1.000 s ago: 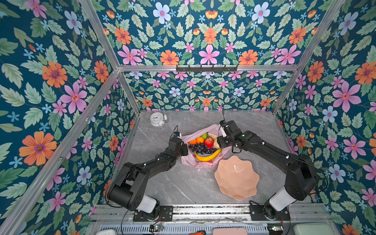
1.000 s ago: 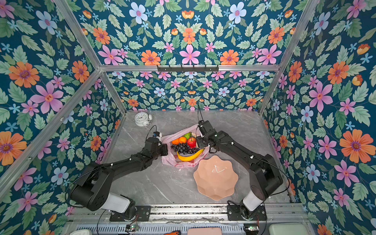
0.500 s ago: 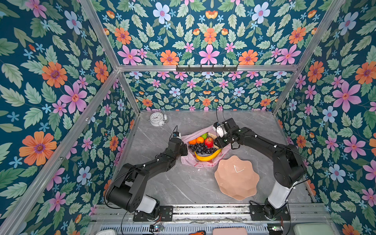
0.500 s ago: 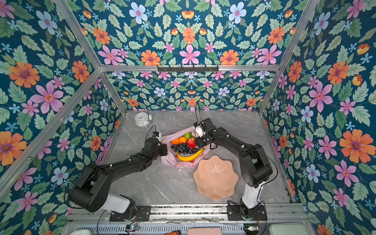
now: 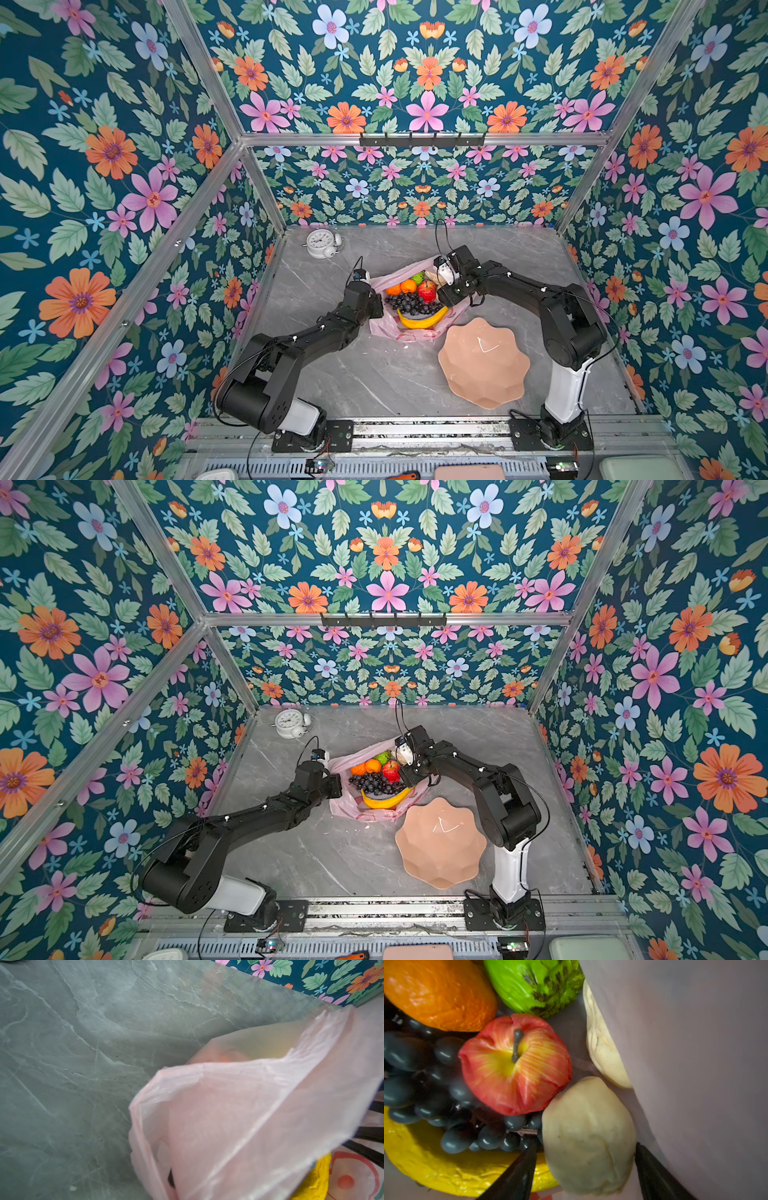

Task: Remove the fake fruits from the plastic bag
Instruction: 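Lower the right gripper into the bag and grasp the pale squash, then lift the pale squash with the right gripper and carry it onto the pink plate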

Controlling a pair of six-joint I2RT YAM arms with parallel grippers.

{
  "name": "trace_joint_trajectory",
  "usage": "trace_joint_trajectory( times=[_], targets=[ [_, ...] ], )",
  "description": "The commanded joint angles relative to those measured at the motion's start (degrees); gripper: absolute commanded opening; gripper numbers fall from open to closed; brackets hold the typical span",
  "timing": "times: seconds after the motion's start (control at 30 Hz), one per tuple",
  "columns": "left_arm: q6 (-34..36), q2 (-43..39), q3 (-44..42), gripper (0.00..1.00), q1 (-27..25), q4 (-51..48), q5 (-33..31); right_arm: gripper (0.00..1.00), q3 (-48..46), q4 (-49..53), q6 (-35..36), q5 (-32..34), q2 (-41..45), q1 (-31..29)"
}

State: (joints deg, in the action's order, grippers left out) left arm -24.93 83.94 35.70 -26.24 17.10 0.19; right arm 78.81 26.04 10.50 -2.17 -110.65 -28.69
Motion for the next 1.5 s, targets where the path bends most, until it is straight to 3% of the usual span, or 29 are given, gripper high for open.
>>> trace_joint_trajectory(
  times=[0.0,0.23,0.4,0.6,0.77,1.03,1.47],
  targets=[
    [1.0,-0.1,0.2,0.0,0.1,0.4,-0.2,0.75,0.9,1.1,0.4,0.3,-1.5,-0.1],
    [1.0,-0.1,0.2,0.0,0.0,0.4,-0.1,0.71,2.7,1.4,-0.2,0.2,-3.2,0.0],
    [1.0,0.0,0.3,0.0,0.1,0.4,-0.1,0.78,3.7,1.4,-0.6,0.1,-4.1,0.0],
    [1.1,-0.1,0.3,0.0,0.0,0.3,0.0,0.79,5.0,1.7,-0.8,0.2,-5.3,-0.1],
    [1.1,-0.1,0.3,0.0,0.0,0.3,-0.1,0.77,5.7,1.8,-1.2,1.0,-5.9,-0.4],
    [1.2,-0.2,0.3,0.0,0.0,0.2,-0.2,0.65,6.6,2.9,-1.4,0.9,-5.7,-0.8],
    [1.3,-0.2,0.3,0.0,0.0,0.1,-0.3,0.63,6.7,4.7,-4.7,-1.1,-0.6,-2.2]
  ],
)
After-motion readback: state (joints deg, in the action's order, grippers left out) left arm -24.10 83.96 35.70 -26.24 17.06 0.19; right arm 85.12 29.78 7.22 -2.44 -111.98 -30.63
